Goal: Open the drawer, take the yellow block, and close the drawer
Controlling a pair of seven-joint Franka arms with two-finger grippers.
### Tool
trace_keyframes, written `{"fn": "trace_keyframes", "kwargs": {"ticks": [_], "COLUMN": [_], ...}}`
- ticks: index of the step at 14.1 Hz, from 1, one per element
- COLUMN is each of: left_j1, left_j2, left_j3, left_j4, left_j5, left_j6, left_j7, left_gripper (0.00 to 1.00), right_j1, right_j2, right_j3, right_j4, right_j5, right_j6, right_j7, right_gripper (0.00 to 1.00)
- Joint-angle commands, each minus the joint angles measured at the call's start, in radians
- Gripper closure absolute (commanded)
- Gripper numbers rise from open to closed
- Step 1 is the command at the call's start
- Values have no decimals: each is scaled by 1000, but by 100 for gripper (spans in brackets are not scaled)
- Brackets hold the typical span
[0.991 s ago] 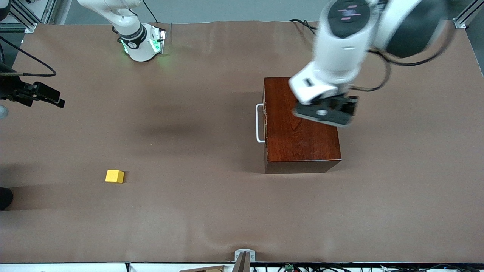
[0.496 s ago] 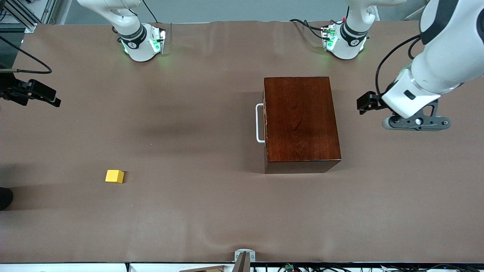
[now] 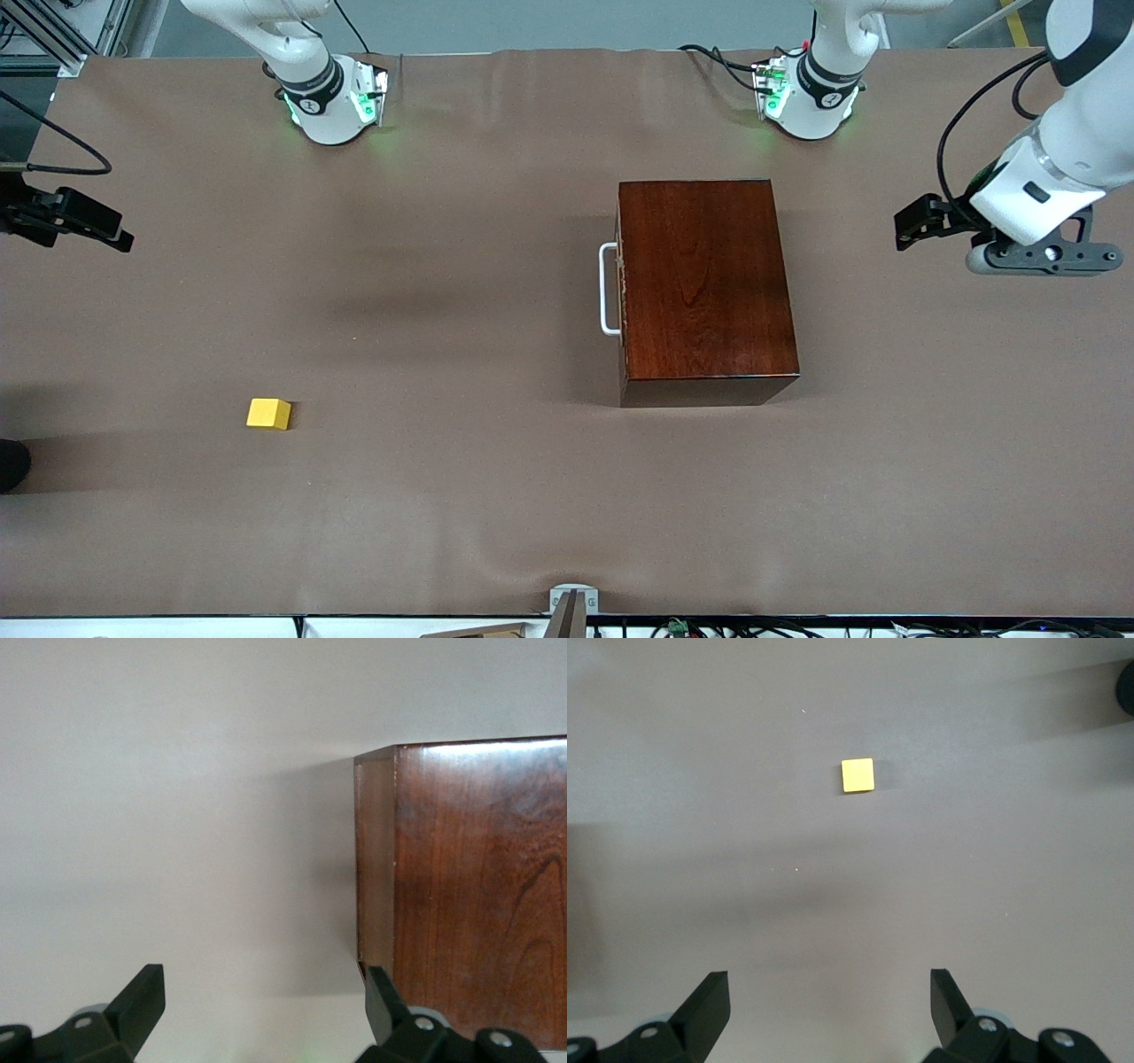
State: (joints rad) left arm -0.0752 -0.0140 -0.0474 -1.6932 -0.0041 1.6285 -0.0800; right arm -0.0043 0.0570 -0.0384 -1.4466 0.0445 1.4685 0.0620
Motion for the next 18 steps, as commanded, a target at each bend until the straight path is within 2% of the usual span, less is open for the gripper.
{"fn": "trace_keyframes", "kwargs": {"ticks": [1, 7, 10, 18], "left_j1": [8, 8, 38, 43], "left_j2": [-17, 43, 39, 37], "left_j3": [-3, -3, 1, -2], "left_j4": [-13, 70, 75, 70], "left_j5": [-13, -13, -31, -42], "left_j6": [17, 17, 16, 27], "left_j7": [13, 8, 19, 20], "left_gripper": [0, 0, 0, 0], "right_j1": [-11, -6, -6, -6], "right_j2": [-3, -3, -3, -3], "right_j3": [9, 11, 11, 12], "right_j4": [11, 12, 12, 12], "right_j5": [-8, -5, -3, -2], "right_j6": [-11, -16, -17, -17], "right_j7": [10, 10, 10, 10], "right_gripper": [0, 0, 0, 0]}}
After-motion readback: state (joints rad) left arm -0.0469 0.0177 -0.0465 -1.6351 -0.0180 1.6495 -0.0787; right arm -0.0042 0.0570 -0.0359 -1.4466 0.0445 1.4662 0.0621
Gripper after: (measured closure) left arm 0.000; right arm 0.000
